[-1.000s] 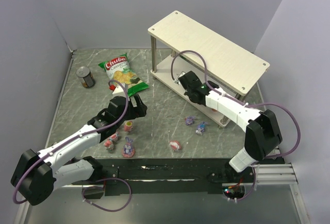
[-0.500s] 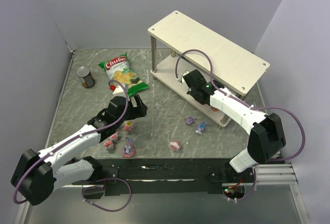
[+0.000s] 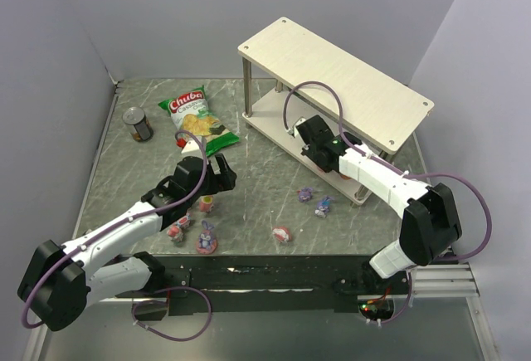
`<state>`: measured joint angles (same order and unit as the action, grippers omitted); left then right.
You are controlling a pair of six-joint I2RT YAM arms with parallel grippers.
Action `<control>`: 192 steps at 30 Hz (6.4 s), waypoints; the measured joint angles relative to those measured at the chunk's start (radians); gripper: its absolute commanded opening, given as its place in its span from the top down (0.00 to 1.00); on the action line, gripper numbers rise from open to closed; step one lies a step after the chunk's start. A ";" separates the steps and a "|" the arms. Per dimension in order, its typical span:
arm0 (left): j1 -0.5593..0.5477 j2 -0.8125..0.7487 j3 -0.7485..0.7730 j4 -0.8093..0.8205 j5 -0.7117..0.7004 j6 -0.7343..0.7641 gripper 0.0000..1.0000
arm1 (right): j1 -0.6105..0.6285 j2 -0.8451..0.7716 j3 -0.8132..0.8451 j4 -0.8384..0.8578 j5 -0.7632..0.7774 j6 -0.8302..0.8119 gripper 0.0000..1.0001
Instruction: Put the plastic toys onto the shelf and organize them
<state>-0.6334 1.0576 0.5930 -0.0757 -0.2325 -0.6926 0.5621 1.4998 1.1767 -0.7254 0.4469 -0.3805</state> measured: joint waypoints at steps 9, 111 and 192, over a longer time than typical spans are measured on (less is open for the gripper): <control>0.000 0.002 0.000 0.003 0.000 0.000 0.04 | 0.000 0.000 -0.001 0.002 0.028 0.002 0.50; 0.002 0.070 0.032 0.011 0.010 0.002 0.04 | 0.205 0.118 0.181 -0.097 -0.136 0.181 1.00; 0.024 0.019 -0.017 0.034 0.019 0.019 0.03 | 0.047 0.351 0.490 -0.127 -0.071 -0.165 0.35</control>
<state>-0.6090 1.0771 0.5762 -0.0422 -0.2138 -0.6739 0.6090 1.8503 1.6669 -0.8520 0.3763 -0.5457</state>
